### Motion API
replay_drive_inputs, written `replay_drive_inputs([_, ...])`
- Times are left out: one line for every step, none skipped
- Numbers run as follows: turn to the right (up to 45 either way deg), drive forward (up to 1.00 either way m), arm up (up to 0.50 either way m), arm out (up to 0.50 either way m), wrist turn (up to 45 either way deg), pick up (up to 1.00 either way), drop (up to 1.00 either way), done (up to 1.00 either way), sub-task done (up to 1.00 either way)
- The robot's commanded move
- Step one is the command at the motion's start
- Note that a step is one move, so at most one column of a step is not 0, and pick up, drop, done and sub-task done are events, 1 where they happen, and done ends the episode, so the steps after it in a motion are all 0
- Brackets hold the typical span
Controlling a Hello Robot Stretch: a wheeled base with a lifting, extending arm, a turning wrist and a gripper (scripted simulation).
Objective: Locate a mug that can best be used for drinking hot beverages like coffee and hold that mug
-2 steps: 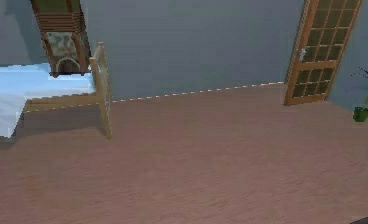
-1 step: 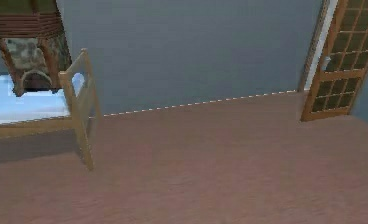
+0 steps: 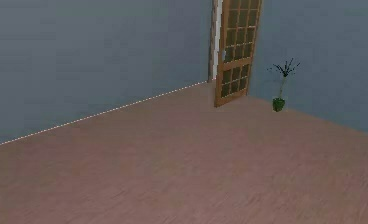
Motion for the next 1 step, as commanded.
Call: replay_drive_inputs([0.0, 0.45, 0.00, 0.00, 0.0, 0.00, 0.00, 0.00, 0.00])
